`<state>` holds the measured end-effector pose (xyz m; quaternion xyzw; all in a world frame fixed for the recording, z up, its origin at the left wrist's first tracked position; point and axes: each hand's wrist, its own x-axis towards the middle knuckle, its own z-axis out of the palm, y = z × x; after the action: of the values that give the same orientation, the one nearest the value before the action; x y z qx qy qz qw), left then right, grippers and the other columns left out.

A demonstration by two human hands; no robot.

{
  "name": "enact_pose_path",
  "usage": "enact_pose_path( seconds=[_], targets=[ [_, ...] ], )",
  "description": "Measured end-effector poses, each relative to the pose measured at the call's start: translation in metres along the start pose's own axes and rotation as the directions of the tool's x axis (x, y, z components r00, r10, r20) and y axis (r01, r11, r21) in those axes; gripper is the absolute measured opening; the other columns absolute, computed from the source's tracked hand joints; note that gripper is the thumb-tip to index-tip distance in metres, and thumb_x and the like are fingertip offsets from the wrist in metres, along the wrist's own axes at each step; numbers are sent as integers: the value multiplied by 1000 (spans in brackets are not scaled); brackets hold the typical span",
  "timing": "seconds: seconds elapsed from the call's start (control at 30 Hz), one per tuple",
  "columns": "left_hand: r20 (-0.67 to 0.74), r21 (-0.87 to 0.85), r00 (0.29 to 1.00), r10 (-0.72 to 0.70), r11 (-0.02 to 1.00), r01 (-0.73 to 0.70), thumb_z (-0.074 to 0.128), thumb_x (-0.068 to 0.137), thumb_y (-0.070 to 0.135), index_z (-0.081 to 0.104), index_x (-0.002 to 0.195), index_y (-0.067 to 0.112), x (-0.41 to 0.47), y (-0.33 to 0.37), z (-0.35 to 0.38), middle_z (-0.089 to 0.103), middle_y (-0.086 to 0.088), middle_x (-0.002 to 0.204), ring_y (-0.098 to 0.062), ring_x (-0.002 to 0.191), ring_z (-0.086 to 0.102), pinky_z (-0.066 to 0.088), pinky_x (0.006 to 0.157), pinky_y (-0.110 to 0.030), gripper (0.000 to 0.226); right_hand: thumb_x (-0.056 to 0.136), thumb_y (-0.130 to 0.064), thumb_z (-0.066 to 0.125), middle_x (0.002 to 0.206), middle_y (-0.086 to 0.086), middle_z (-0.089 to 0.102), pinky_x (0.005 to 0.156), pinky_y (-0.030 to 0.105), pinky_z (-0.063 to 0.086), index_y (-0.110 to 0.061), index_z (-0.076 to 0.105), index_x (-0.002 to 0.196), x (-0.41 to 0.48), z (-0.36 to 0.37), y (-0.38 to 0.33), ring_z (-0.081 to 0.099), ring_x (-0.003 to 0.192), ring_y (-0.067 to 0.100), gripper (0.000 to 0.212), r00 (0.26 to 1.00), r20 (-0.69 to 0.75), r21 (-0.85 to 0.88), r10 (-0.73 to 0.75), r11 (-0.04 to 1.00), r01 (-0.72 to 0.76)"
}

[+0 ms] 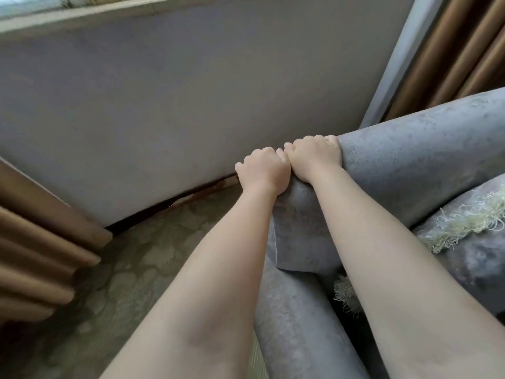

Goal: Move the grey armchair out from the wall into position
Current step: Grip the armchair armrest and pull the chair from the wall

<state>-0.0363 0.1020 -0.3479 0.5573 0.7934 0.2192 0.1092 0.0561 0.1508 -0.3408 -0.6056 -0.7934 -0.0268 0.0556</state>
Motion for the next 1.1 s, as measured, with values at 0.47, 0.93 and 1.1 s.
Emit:
enact_pose_path(
  seconds=[0.47, 0.93, 1.1],
  targets=[
    [-33, 5, 999, -42, 999, 43, 25, 94, 31, 47, 75, 14, -11, -33, -23, 60, -8, 96, -30, 89, 51, 31, 77, -40, 34, 96, -31, 23, 115, 9, 62, 93, 38, 28, -11, 66, 105, -8, -2, -43, 51, 110, 28, 48, 999, -10, 15, -45, 999, 45],
    [-25, -22, 995, -93, 995, 93, 26, 95, 33, 61, 95, 9, 16, -46, -7, 61, -11, 105, -33, 99, 55, 36, 81, -39, 42, 93, -42, 24, 94, 4, 67, 75, 38, 22, -23, 65, 77, 31, 16, -46, 53, 87, 25, 48, 983, 97, -59, -156, 985, 162],
    [19, -104, 992, -124, 987, 126, 27, 96, 33, 63, 98, 5, 13, -45, -10, 60, -17, 108, -36, 102, 53, 38, 84, -38, 45, 93, -44, 22, 91, 3, 68, 75, 38, 23, -23, 64, 75, 28, 17, -43, 57, 87, 25, 50, 979, 81, -51, -186, 980, 190]
  ],
)
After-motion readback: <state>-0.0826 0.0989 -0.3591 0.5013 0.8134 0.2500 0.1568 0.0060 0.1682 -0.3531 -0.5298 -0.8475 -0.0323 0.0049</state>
